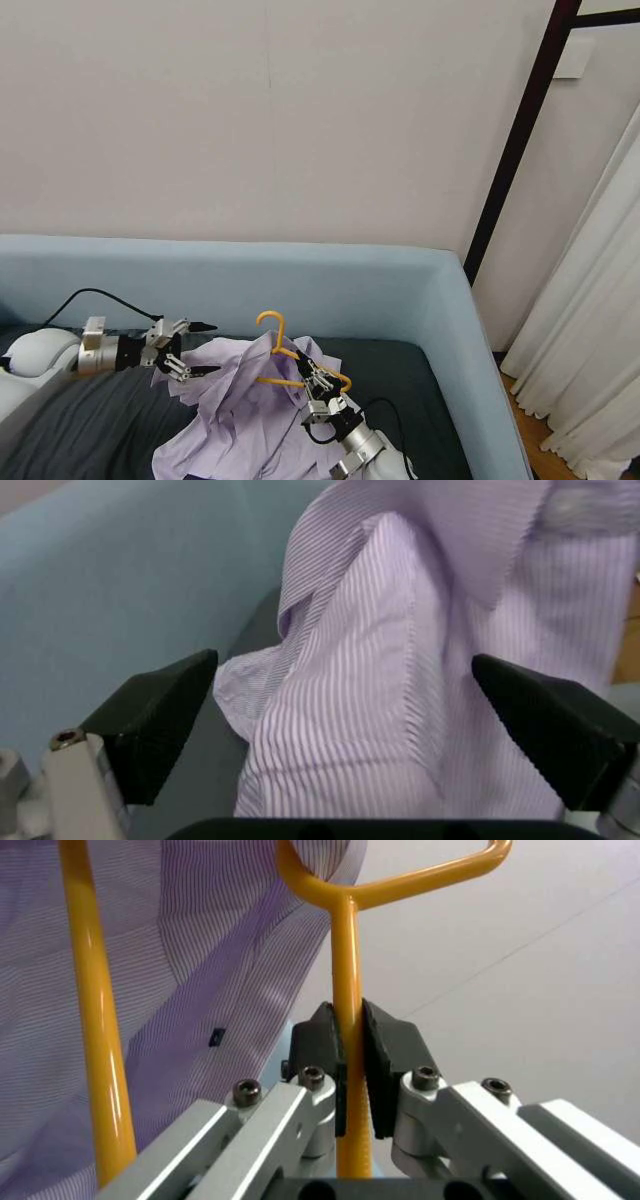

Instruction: Pick up the clothes from the sofa and hang them on the clothes hanger.

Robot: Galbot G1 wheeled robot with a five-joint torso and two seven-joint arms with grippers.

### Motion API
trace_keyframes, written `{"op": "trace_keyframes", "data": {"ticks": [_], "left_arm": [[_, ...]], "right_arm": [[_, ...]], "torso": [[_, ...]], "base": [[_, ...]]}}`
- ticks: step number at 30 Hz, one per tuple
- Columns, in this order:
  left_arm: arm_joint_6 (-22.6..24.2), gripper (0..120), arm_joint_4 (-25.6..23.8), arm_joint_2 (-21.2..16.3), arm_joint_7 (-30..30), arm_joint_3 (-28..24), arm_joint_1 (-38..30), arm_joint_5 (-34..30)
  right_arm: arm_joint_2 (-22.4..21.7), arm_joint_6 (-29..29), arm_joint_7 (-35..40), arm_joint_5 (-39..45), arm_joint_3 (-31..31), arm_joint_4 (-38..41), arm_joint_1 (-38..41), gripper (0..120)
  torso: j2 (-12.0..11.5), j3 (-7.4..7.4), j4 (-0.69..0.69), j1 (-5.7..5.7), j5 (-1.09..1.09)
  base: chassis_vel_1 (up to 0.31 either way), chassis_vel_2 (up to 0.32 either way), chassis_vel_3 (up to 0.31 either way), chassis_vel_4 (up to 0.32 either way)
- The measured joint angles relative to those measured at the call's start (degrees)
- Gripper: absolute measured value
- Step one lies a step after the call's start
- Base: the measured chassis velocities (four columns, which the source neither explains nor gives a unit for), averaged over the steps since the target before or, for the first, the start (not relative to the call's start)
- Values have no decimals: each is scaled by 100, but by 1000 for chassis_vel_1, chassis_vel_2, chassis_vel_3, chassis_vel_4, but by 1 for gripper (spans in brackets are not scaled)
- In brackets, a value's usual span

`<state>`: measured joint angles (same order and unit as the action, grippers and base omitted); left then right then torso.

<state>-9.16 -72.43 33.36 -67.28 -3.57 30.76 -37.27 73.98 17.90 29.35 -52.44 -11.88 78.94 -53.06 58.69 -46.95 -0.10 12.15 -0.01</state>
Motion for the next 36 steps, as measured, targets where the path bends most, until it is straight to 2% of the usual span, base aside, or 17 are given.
{"op": "trace_keyframes", "data": {"ticks": [6,12,15,16,21,22,25,27,31,36], "left_arm": [[-1,100,444,350,-285,-310,-480,303],[116,92,683,560,-703,-373,-740,523],[196,78,784,578,-1018,-291,-750,669],[196,78,784,578,-1018,-291,-750,669],[252,54,768,595,-1151,-144,-642,714],[252,54,768,595,-1151,-144,-642,714],[298,41,716,628,-1230,-124,-648,705],[317,38,715,646,-1256,-126,-669,705],[363,18,825,762,-1403,-233,-856,779],[378,9,1029,911,-1653,-307,-1047,1029]], "right_arm": [[-25,42,10,-58,41,10,-62,5],[-101,81,33,-71,128,42,-121,5],[-146,95,41,-65,193,73,-125,5],[-146,95,41,-65,193,73,-125,5],[-137,102,45,-54,184,77,-97,5],[-137,102,45,-54,184,77,-97,5],[-83,103,47,-75,143,41,-89,5],[-67,104,47,-83,127,32,-89,5],[-9,122,48,-140,103,3,-90,5],[5,126,48,-154,106,1,-95,5]], "torso": [[0,0,1,0,0],[0,0,0,0,1],[0,0,3,0,1],[0,0,3,0,1],[0,1,2,0,1],[0,1,2,0,1],[0,1,2,0,1],[0,1,2,0,1],[0,1,1,-1,1],[0,1,1,0,1]], "base": [[0,0,0,0],[0,0,0,0],[0,0,0,0],[0,0,0,0],[0,0,0,0],[0,0,0,0],[0,0,0,0],[0,0,0,0],[0,0,0,0],[0,0,0,0]]}}
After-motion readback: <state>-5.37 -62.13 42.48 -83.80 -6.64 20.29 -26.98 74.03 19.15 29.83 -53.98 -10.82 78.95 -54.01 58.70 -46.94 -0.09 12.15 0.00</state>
